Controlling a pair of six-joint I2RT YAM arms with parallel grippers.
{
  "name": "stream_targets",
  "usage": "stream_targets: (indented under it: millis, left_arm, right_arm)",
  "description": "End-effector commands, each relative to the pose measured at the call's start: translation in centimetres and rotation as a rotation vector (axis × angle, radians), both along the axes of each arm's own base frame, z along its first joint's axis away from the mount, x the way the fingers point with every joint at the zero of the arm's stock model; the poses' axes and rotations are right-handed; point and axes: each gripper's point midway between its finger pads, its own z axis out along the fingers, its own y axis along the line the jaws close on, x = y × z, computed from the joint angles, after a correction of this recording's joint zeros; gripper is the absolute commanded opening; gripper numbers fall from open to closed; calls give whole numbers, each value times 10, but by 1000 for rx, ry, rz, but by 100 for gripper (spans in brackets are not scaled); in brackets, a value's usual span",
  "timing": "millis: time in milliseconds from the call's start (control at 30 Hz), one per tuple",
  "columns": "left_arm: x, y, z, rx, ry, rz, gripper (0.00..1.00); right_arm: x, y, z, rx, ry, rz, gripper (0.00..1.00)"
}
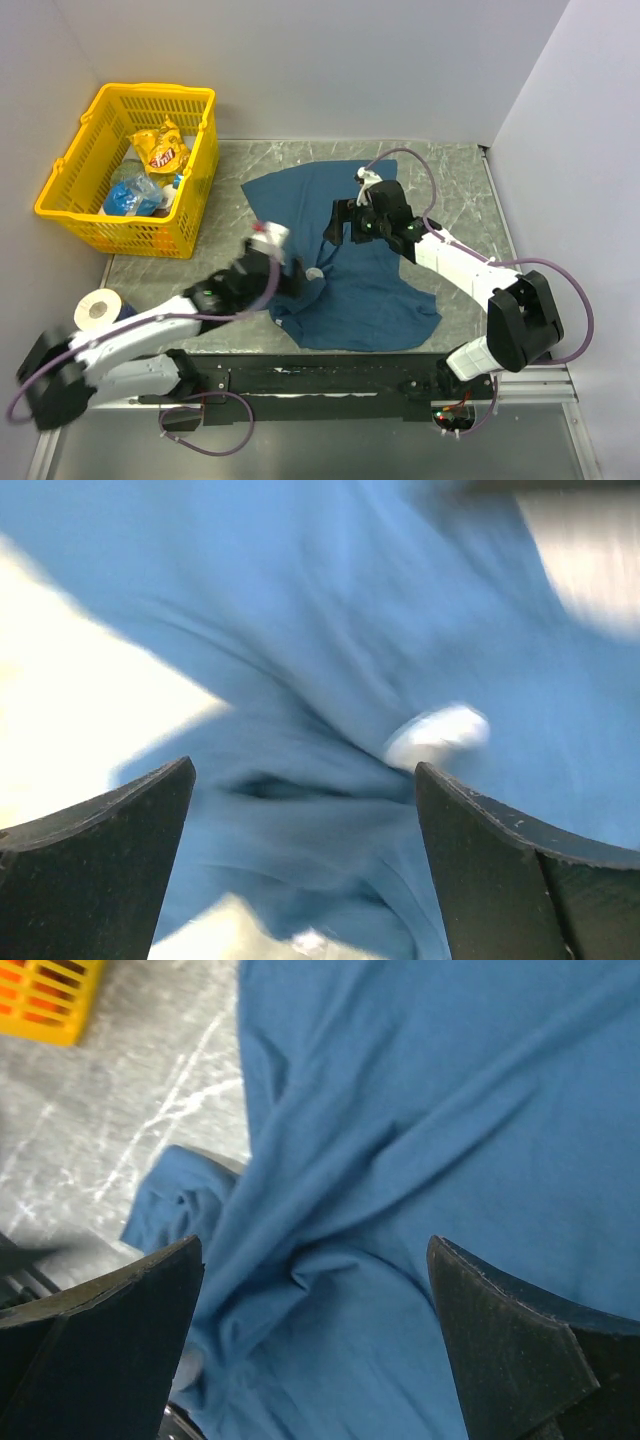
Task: Pin the brooch onto the clothing
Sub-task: Pin the brooch to the clothes, then adjust the clothes at the center of the board.
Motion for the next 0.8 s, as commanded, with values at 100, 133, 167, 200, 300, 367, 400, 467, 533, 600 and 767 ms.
stream_targets:
  millis: [100, 133, 167, 200, 300, 367, 400, 467, 533, 600, 767]
  left_arm:
    - [53, 102, -1, -177, 93, 418, 96]
    - [55, 105, -8, -183, 126, 416, 98]
    - [51, 95, -23, -197, 205, 355, 99]
    - [58, 101, -29, -209, 239, 369, 99]
    - [60, 95, -52, -203, 359, 350, 91]
    - [61, 92, -67, -180, 423, 352, 87]
    - [61, 95, -72, -167, 439, 368, 84]
    - [60, 98, -87, -131, 485, 388, 78]
    - [59, 100, -95, -109, 508, 394, 64]
    - [56, 96, -104, -107, 536, 377, 49]
    - [52, 114, -126, -4, 591, 460, 1]
  right_arm:
    - [0, -15, -9, -47, 15, -36, 100]
    - [0, -14, -9, -47, 17, -35, 100]
    - [0, -14, -11, -50, 20, -36, 100]
    - [0, -14, -11, -54, 25, -33, 100]
    - [2, -15, -13, -68, 30, -37, 100]
    - [2, -16, -15, -77, 38, -37, 100]
    - [3, -17, -14, -78, 38, -40, 100]
    - [2, -18, -19, -92, 53, -42, 100]
    - [4, -20, -20, -100, 60, -50, 100]
    - [3, -22, -23, -108, 72, -54, 100]
    - [8, -30, -25, -123, 83, -76, 100]
